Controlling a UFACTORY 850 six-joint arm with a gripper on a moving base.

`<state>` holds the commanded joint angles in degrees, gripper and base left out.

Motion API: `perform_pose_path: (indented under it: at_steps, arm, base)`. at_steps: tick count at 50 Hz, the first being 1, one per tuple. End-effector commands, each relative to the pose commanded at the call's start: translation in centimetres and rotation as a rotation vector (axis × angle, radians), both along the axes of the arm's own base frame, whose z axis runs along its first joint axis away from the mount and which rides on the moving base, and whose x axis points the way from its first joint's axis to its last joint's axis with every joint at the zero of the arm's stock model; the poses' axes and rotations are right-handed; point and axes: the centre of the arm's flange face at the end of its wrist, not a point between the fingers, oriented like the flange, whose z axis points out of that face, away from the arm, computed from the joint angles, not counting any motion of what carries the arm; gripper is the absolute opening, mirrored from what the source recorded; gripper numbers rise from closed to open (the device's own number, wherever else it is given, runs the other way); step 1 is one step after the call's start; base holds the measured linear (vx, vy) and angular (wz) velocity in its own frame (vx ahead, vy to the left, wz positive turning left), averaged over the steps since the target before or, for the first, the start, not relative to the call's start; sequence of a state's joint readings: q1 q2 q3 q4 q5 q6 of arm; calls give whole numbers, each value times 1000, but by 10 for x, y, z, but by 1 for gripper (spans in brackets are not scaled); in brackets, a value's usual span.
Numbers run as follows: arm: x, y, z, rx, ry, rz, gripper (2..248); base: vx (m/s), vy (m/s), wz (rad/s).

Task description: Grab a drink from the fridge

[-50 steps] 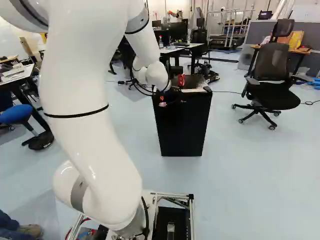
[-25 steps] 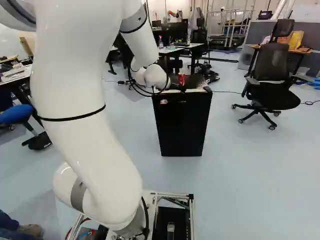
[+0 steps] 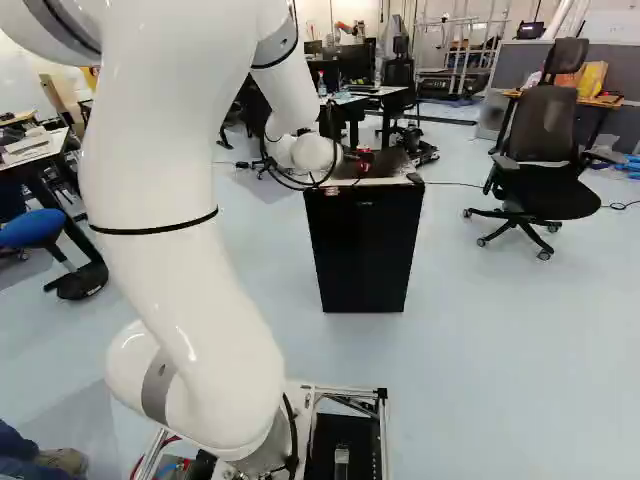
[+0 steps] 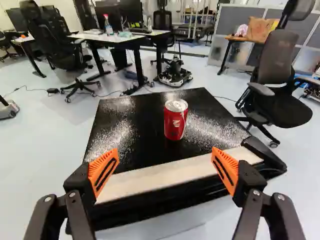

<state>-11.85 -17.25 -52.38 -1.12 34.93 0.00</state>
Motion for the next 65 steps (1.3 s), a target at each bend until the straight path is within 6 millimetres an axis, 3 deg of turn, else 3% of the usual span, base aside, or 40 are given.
perform_pose_path:
  at_steps: [20, 65]
  arm:
    - [31, -6, -4, -13, -65, 1, 247]
    - [104, -35, -62, -9, -47, -19, 247]
  base:
    - [0, 0, 0]
    - [0, 0, 0]
